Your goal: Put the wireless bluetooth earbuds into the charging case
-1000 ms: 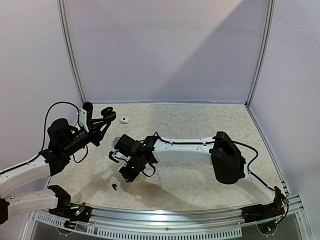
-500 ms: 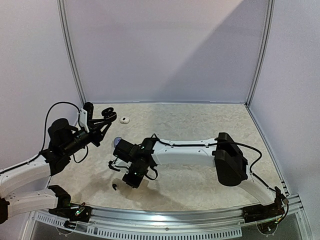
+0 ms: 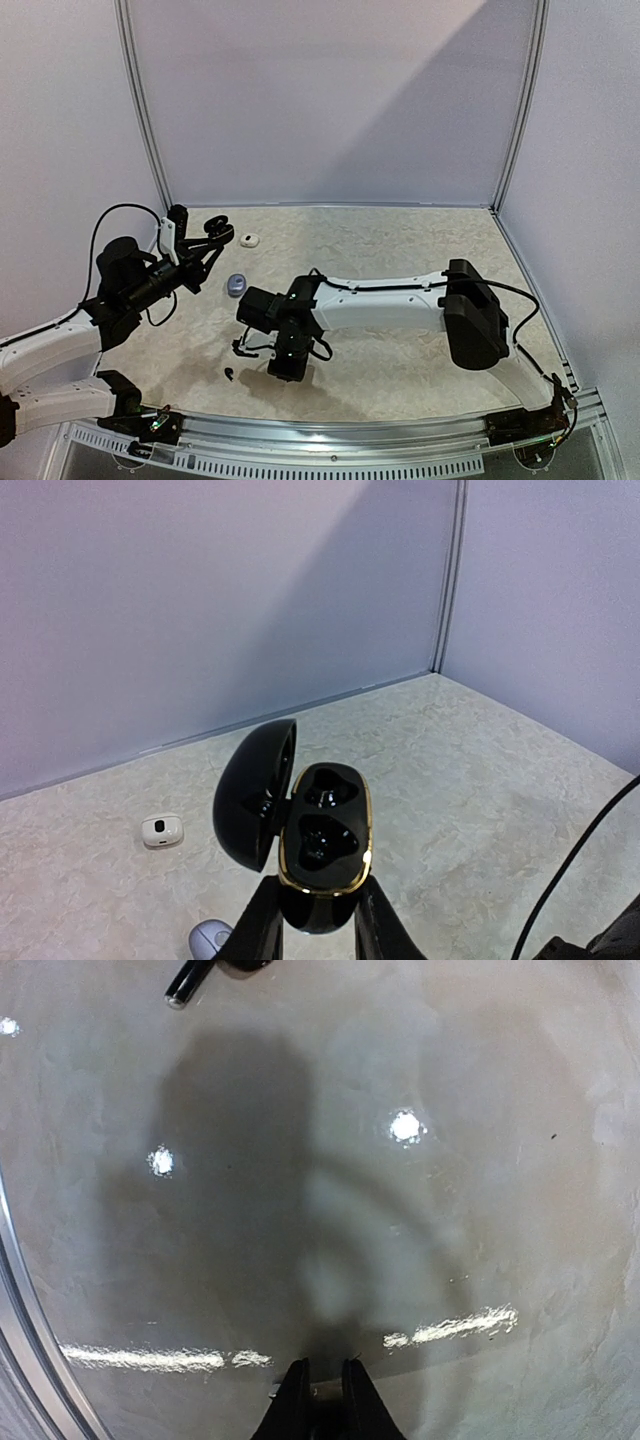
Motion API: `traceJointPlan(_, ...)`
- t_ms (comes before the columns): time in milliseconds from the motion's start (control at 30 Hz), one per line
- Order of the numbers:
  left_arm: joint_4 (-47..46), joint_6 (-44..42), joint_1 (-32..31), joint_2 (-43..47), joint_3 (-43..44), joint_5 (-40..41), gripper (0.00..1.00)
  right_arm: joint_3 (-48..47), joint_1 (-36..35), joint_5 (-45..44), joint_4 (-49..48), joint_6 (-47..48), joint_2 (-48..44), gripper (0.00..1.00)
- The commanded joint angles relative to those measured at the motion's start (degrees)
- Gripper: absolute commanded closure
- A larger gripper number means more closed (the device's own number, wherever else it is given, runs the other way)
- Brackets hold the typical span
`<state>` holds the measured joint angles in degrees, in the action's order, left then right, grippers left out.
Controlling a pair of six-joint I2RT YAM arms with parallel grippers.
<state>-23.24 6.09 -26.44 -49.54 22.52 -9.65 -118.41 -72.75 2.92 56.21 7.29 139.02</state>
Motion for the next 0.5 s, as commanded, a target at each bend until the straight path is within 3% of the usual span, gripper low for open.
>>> traceJointPlan(0, -1.01, -0.01, 0.77, -0.14, -0.65, -0.42, 1.00, 1.24, -1.81, -3.58, 3.60, 5.83, -2.09, 0.87)
traceJointPlan(467, -1.28, 0.38, 0.86, -0.42, -0.68, -1.15, 1.00, 6.47, -3.14, -8.59, 6.64, 13.22, -6.28, 0.79)
